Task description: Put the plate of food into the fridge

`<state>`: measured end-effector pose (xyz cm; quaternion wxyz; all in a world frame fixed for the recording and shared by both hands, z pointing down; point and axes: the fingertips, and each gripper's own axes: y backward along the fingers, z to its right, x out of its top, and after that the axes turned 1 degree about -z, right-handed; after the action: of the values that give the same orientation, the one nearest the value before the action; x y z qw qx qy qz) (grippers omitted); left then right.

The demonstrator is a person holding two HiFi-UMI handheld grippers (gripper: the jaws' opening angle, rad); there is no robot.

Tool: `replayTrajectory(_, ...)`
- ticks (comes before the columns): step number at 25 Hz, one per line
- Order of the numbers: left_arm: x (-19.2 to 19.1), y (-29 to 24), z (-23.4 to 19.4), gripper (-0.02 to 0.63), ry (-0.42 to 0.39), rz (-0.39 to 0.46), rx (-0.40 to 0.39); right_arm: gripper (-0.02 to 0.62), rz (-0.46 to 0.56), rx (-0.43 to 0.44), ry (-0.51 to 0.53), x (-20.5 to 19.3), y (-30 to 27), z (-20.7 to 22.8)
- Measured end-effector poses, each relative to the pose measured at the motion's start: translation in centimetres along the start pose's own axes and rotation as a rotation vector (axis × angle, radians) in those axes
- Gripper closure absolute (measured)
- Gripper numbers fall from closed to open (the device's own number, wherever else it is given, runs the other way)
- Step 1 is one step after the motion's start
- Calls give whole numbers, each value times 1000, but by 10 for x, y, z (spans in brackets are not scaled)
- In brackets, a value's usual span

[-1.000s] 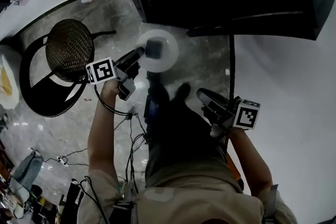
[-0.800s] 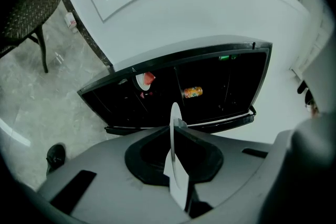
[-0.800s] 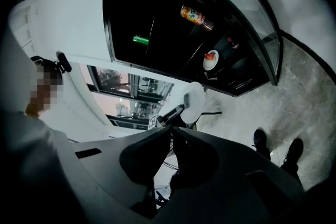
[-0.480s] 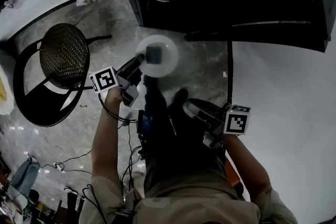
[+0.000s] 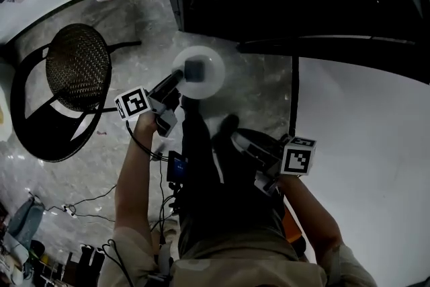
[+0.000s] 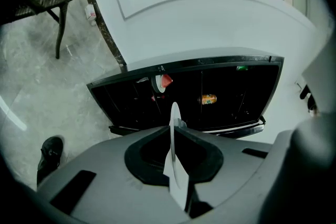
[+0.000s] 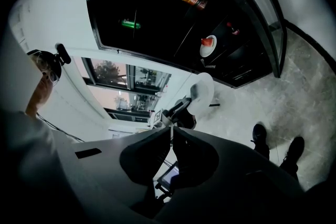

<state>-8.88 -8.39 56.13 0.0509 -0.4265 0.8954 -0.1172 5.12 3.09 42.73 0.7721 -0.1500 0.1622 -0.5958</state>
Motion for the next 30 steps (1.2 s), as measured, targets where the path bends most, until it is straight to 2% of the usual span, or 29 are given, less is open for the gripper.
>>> replayTrajectory(3, 2, 1, -4, 588, -20, 0, -4, 565, 5, 14, 0, 2, -6, 1)
replayTrajectory(7, -1, -2, -11, 588, 22, 22, -10, 565, 11, -2, -3, 2, -3, 8)
replayTrajectory(11, -1, -9, -23, 588, 55, 53, 16, 565, 13, -6, -15, 1, 5, 18)
replayTrajectory(16, 5, -21, -25, 588, 55, 103, -38, 565, -11, 15, -24, -9, 11, 28)
replayTrajectory(22, 4, -34, -42, 588, 62, 118, -30, 566, -14, 17, -74, -8, 10, 44)
replayTrajectory(27, -2, -40, -61, 588, 75, 120, -23, 566, -77, -22, 9, -7, -5, 57)
replayTrajectory(30, -3, -41, -71, 588, 89, 129, -17, 566, -113, -6, 67, -8, -16, 52)
